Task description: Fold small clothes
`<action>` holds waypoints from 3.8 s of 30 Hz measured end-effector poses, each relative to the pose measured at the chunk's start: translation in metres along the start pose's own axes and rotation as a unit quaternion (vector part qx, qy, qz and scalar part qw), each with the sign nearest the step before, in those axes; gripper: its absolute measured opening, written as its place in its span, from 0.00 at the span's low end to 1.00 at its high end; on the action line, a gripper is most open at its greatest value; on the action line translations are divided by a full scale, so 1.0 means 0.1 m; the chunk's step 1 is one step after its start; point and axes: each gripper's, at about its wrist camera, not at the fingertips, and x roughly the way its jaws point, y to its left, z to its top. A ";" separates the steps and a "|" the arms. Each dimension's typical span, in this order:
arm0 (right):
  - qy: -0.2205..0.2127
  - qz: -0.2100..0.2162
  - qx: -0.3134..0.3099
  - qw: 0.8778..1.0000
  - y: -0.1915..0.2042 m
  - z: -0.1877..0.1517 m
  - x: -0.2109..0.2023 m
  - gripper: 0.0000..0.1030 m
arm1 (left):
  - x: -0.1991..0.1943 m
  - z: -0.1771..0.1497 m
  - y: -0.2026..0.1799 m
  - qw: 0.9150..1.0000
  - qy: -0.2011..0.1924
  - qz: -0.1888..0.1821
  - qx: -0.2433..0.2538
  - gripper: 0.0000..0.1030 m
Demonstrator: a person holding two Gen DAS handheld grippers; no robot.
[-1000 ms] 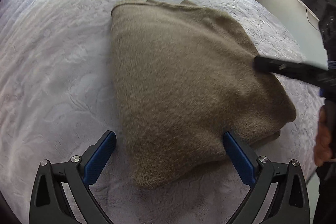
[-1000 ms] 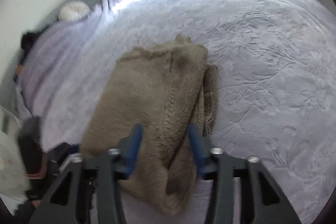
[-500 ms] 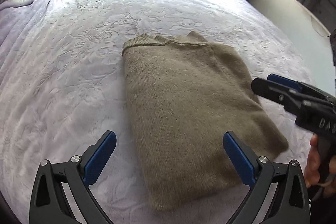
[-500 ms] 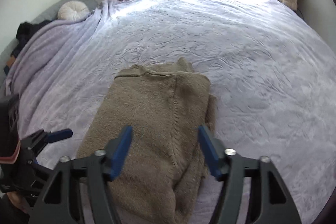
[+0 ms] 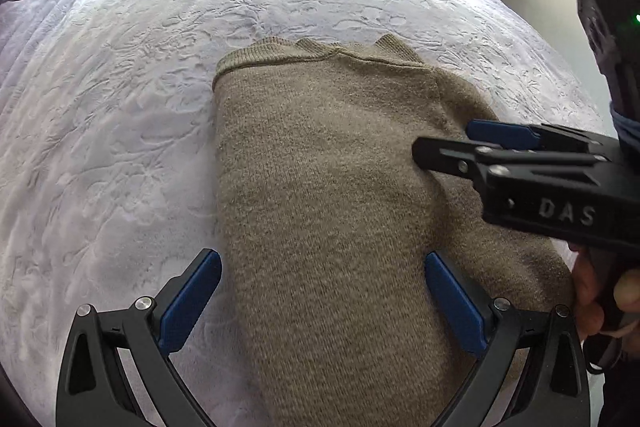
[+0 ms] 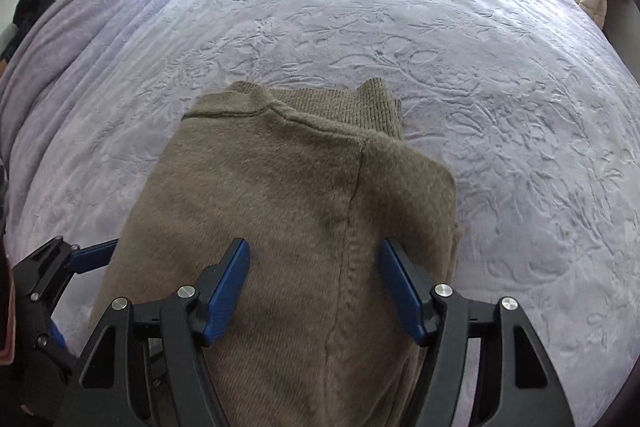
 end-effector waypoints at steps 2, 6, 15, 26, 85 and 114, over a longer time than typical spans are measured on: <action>-0.001 -0.001 0.007 1.000 -0.03 0.05 -0.01 0.69 | -0.05 0.03 0.00 1.000 -0.002 -0.002 0.002 0.99; -0.044 -0.004 0.027 0.999 -0.12 -0.08 -0.33 0.71 | -0.22 0.08 0.15 0.999 -0.025 -0.024 0.002 0.99; 0.014 0.063 0.114 0.991 -0.48 -0.62 -0.14 0.79 | 0.30 0.06 0.24 0.989 0.061 -0.131 -0.037 0.99; -0.035 0.110 0.071 0.991 -0.04 -0.56 -0.25 0.41 | 0.00 0.07 0.20 0.991 0.030 -0.127 -0.017 0.45; -0.034 0.109 -0.148 0.982 1.58 -1.37 -0.71 0.61 | -1.03 -0.97 1.50 0.992 -0.062 0.105 -0.027 1.00; -0.040 0.047 -0.198 0.978 1.76 -0.61 -0.49 0.62 | -0.76 -0.52 1.39 0.994 -0.024 0.105 -0.025 1.00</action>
